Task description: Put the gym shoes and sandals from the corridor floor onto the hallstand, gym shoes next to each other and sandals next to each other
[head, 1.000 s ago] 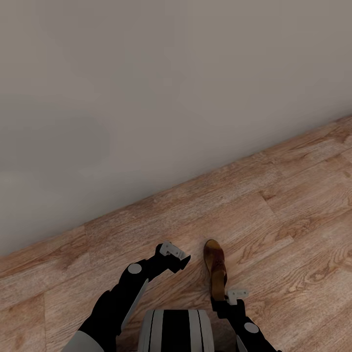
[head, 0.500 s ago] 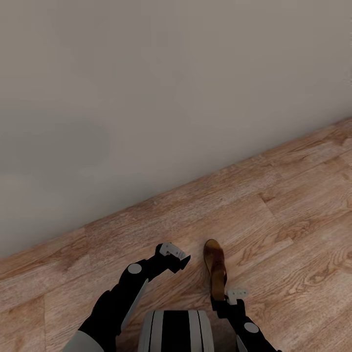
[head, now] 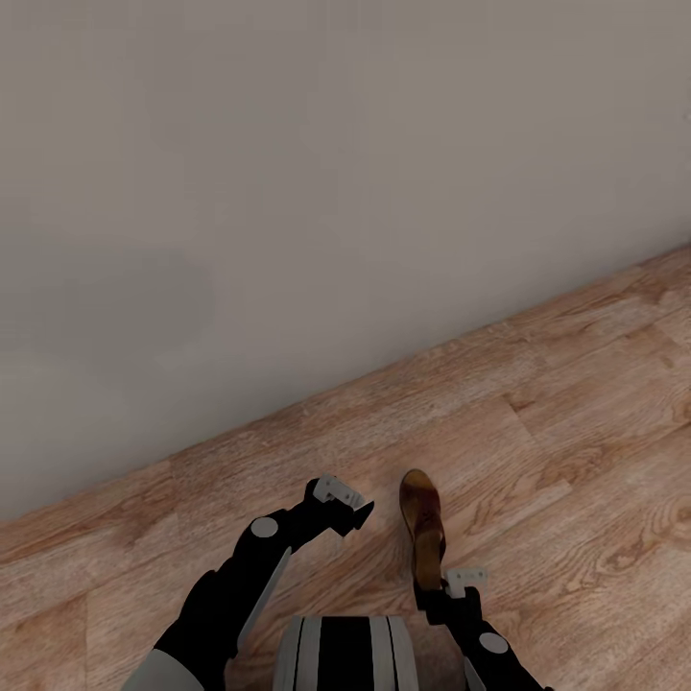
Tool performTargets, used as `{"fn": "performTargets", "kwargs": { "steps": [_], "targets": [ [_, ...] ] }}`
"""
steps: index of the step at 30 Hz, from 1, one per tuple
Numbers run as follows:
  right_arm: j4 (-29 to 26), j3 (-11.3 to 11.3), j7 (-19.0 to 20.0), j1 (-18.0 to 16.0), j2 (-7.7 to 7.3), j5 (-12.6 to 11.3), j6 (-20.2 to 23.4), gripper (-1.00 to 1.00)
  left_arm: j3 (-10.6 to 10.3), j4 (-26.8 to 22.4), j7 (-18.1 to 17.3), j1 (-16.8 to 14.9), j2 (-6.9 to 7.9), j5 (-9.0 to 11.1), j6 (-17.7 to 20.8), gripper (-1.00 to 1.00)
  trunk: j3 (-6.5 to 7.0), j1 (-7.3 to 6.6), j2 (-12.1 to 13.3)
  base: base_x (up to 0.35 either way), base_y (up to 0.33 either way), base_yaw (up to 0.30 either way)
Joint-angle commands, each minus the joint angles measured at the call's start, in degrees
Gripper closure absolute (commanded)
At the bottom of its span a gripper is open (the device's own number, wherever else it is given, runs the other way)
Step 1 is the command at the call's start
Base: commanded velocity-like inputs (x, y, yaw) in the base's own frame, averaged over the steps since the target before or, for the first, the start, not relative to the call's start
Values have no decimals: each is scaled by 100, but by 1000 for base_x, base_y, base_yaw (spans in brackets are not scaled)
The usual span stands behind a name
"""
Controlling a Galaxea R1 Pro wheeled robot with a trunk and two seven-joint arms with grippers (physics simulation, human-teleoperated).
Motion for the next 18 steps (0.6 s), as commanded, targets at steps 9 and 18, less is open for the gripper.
{"fn": "performTargets", "kwargs": {
  "steps": [9, 18],
  "targets": [
    [-7, 4, -3, -1, 3, -20, -15, 100, 8, -9, -25, -1, -2, -23, 33, -100, 197, -24, 11, 0, 0, 0],
    [-17, -4, -11, 15, 3, -22, -11, 100, 14, -8, -6, 1, 0, -5, 58, -100, 409, -47, 23, 0, 0, 0]
  ]
}}
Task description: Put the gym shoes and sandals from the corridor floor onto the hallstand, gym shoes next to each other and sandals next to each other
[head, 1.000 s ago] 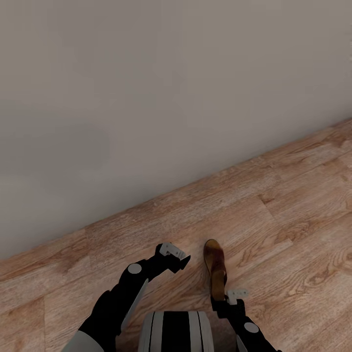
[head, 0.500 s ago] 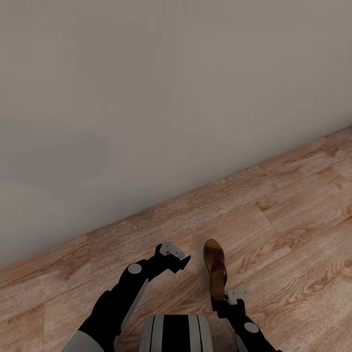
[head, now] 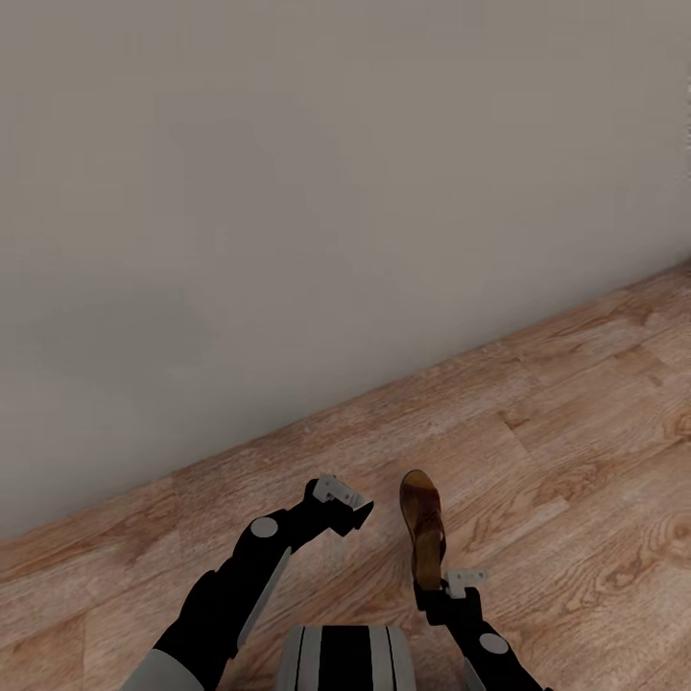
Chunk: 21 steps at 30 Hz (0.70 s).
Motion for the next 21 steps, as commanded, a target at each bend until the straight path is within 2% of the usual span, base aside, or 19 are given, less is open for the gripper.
{"fn": "performTargets", "kwargs": {
  "steps": [1, 12, 21],
  "targets": [
    [4, 2, -4, 1, -1, -22, -14, 100, 9, -5, -26, -1, 0, -16, 31, -100, 27, -3, 0, 0, 0, 0],
    [1, -3, -6, 40, -1, -27, -16, 100, 157, 10, -26, 5, 22, 9, 38, -100, 368, -32, 15, 0, 0, 0],
    [42, 0, -4, 42, -1, -28, -15, 100, 169, 12, -26, 12, 23, 1, 41, -100, 613, -229, 376, 0, 0, 0]
  ]
}}
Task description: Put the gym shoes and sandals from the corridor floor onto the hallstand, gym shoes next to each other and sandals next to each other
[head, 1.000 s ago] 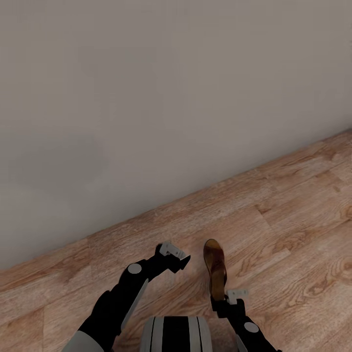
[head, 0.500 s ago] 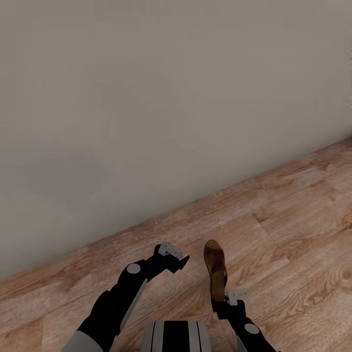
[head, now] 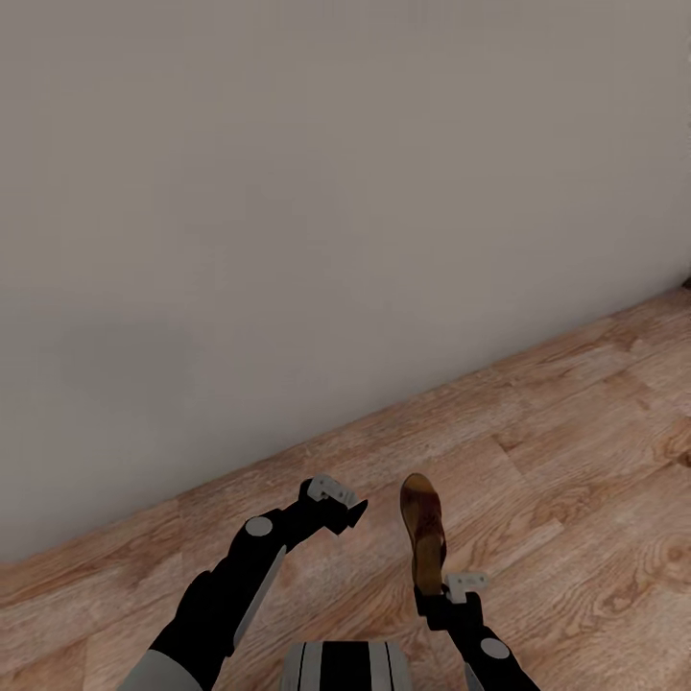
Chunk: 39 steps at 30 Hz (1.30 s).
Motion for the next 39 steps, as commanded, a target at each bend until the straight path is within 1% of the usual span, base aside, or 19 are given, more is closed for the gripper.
{"fn": "performTargets", "kwargs": {
  "steps": [1, 14, 26, 39],
  "targets": [
    [9, 6, -3, -1, -1, -23, -13, 100, 9, -7, -24, 0, -2, -15, 31, -100, 25, -23, 41, 0, 0, 0],
    [20, 5, 6, -2, -1, -31, -17, 100, 5, -7, -30, 1, -9, 9, 23, -100, 379, -309, 562, 0, 0, -33],
    [19, 3, 12, -4, -1, -34, -18, 100, 5, -7, -33, 1, -10, 11, 22, -100, 491, -309, 562, 22, -9, -72],
    [19, 0, 12, 0, -1, -32, -18, 100, -4, -7, -33, 1, -10, 10, 23, -100, 613, -309, 562, 210, -250, -73]
  ]
}}
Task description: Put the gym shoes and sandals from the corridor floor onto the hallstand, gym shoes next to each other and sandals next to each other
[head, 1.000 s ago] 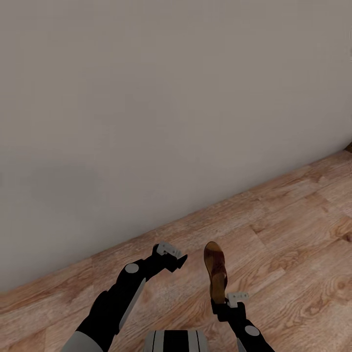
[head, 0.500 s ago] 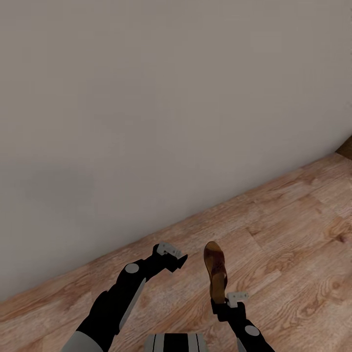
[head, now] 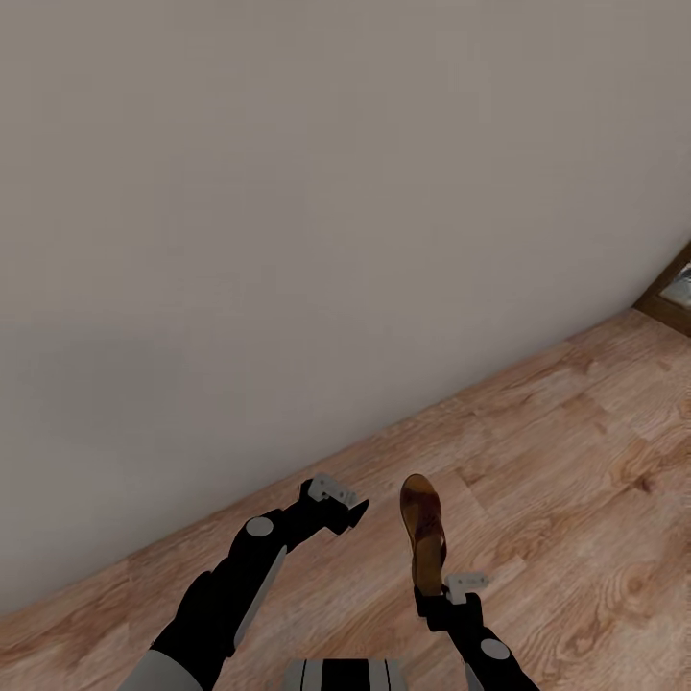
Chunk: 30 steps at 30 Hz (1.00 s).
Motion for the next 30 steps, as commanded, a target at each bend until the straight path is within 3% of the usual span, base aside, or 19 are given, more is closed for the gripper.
{"fn": "performTargets", "kwargs": {
  "steps": [1, 8, 21, 30],
  "targets": [
    [6, 7, -3, -3, -1, -23, -17, 100, 8, -10, -24, 0, -2, -17, 36, -100, 6, 1, -1, 184, -305, -73],
    [6, 7, -3, -4, -1, -24, -17, 100, 8, -11, -24, 0, -2, -22, 36, -100, 71, 1, -1, 103, -228, -73],
    [6, 9, -3, -5, -1, -25, -17, 100, 8, -13, -24, 0, -2, -16, 45, -100, 192, 1, -1, 5, -16, -73],
    [6, 11, -3, -5, -1, -23, -17, 100, 8, -10, -24, 0, -2, -16, 45, -100, 115, 199, -362, 0, 0, -73]
  ]
}}
